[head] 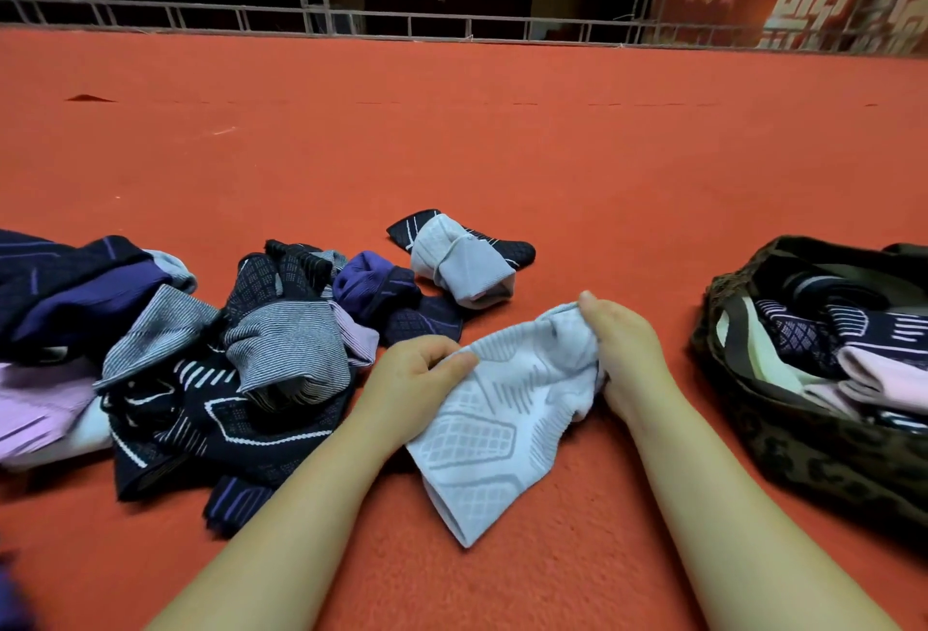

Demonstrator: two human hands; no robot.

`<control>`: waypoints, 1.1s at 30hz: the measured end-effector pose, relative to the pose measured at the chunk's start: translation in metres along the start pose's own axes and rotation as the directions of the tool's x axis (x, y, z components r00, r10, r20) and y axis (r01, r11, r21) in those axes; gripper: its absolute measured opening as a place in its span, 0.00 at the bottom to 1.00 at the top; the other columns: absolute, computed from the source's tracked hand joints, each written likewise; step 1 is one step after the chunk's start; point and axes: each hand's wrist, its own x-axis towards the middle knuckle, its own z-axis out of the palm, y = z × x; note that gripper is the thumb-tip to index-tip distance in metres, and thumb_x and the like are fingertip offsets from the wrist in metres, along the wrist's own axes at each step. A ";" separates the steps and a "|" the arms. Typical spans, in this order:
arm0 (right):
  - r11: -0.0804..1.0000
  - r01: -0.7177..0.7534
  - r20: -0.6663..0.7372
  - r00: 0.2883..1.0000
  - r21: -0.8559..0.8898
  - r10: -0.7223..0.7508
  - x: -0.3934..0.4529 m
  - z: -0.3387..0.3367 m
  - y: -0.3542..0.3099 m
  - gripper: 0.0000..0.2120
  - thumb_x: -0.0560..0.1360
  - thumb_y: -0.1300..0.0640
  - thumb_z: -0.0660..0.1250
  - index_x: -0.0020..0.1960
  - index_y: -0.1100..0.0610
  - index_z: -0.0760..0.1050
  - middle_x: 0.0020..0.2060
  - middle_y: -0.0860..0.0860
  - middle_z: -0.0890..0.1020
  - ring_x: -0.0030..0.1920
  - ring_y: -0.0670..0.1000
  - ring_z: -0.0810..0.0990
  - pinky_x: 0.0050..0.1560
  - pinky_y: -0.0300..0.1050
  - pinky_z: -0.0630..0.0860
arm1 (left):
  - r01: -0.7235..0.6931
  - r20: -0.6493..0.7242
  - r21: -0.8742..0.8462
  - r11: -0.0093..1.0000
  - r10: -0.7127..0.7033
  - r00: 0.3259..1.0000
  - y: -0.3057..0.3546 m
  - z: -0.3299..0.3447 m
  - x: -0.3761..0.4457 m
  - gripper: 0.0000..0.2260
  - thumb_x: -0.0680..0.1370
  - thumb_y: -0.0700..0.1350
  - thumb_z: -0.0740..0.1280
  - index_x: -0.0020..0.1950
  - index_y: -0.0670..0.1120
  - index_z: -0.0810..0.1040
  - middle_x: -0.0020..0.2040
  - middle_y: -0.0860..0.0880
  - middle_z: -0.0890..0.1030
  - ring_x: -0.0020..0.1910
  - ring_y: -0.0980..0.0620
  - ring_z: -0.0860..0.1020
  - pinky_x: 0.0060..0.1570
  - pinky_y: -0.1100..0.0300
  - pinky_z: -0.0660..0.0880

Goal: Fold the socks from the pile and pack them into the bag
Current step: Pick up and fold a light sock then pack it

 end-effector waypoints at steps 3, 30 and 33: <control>0.936 -0.116 -0.120 0.979 0.332 0.164 0.011 -0.013 0.001 0.12 0.78 0.54 0.64 0.45 0.63 0.76 0.47 0.64 0.79 0.48 0.60 0.79 0.56 0.59 0.75 | 0.047 -0.087 -0.018 0.999 -0.049 0.995 -0.004 -0.002 0.003 0.12 0.77 0.45 0.67 0.33 0.52 0.77 0.31 0.56 0.77 0.32 0.65 0.73 0.35 0.71 0.66; 0.790 0.135 -0.158 0.946 -0.599 -0.282 0.010 -0.035 -0.008 0.18 0.79 0.46 0.58 0.62 0.55 0.69 0.47 0.47 0.76 0.53 0.52 0.76 0.53 0.49 0.71 | 0.080 -0.073 0.176 0.981 -0.068 0.995 -0.007 -0.004 0.000 0.09 0.76 0.52 0.65 0.54 0.51 0.76 0.49 0.56 0.77 0.48 0.57 0.76 0.51 0.60 0.71; 0.627 0.018 -0.074 0.990 -0.779 -0.120 0.011 -0.031 -0.004 0.24 0.78 0.39 0.52 0.60 0.56 0.72 0.56 0.54 0.77 0.57 0.56 0.75 0.55 0.51 0.70 | -0.016 -0.033 0.352 0.936 0.030 0.999 0.000 -0.003 -0.007 0.17 0.76 0.56 0.64 0.61 0.51 0.74 0.56 0.56 0.75 0.57 0.56 0.73 0.57 0.59 0.69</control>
